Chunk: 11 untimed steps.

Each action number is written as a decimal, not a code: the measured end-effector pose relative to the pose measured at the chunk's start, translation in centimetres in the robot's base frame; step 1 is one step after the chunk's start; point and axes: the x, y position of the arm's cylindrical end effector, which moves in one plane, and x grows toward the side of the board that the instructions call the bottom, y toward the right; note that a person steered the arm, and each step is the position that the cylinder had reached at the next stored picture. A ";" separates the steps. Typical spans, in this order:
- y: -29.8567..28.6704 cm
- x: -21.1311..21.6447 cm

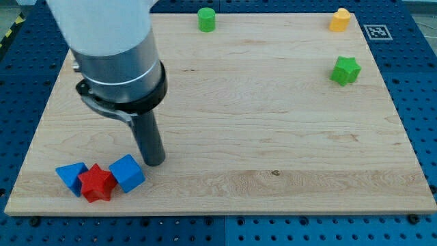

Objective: Push the yellow hexagon towards the blue cube

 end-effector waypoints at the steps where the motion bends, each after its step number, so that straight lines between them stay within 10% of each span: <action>1: -0.3 -3.4; 4: -10.3 -19.5; 11: -8.8 -10.7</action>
